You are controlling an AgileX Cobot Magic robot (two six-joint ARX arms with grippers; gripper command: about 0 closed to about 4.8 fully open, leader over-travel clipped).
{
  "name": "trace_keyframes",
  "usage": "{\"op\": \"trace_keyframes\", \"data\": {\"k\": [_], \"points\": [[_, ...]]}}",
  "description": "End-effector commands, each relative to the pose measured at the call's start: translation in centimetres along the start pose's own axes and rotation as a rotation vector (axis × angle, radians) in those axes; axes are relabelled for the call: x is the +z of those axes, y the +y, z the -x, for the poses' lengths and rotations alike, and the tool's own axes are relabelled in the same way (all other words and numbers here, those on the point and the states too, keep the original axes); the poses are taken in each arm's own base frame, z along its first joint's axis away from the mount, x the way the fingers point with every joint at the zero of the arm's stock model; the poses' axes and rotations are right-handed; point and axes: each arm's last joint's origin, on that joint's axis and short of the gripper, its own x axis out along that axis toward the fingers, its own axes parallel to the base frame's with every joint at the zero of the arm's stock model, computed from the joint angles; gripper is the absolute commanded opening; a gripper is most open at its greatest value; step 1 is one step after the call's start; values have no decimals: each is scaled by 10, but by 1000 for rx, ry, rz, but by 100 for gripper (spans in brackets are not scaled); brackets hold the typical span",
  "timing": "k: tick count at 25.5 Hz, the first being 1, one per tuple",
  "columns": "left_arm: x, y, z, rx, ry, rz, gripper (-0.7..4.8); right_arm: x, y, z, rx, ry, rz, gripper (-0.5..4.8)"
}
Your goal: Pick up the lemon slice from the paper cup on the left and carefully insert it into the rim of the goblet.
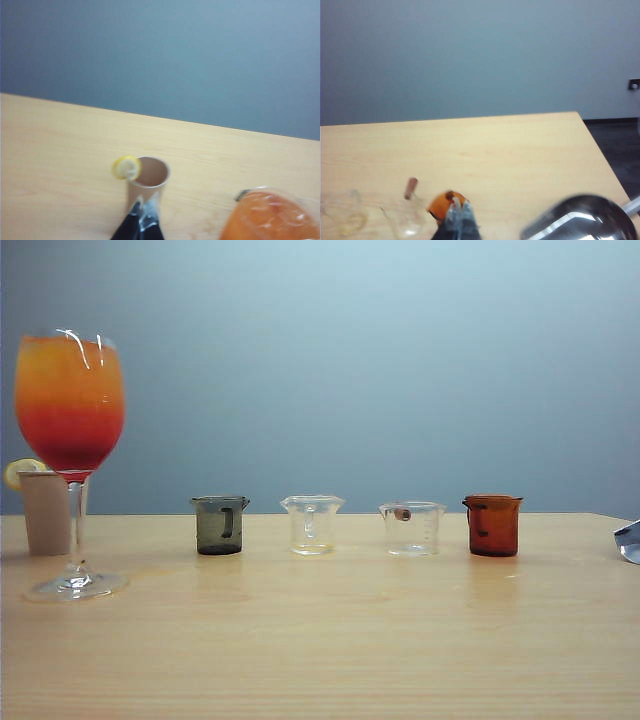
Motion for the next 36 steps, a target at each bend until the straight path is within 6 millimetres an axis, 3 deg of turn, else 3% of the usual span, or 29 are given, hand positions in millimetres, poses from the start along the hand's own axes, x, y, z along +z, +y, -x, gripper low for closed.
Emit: {"op": "trace_keyframes", "data": {"k": [1,5,8,13,17,20,25,31,36], "points": [[13,-2,-13,-41,-10,-4,-5,21,7,-16,38,4,-2,-5],[23,-2,-35,-74,48,-70,-5,49,29,-46,150,28,8,-5],[27,13,-51,-110,105,-56,-5,63,54,-70,328,16,32,-5],[27,42,-61,-152,134,-23,-5,67,77,-89,412,54,53,-5],[15,61,-77,-89,193,1,-5,65,103,-102,512,48,60,-5],[9,70,-97,-142,243,18,-5,60,122,-107,576,24,55,-5],[17,81,-126,-202,268,-64,-5,55,132,-108,618,33,56,-5],[11,105,-185,-391,313,-96,-5,51,149,-99,767,98,-35,-5],[-4,115,-204,-456,338,-117,-5,46,166,-92,821,147,-36,-5]]}}
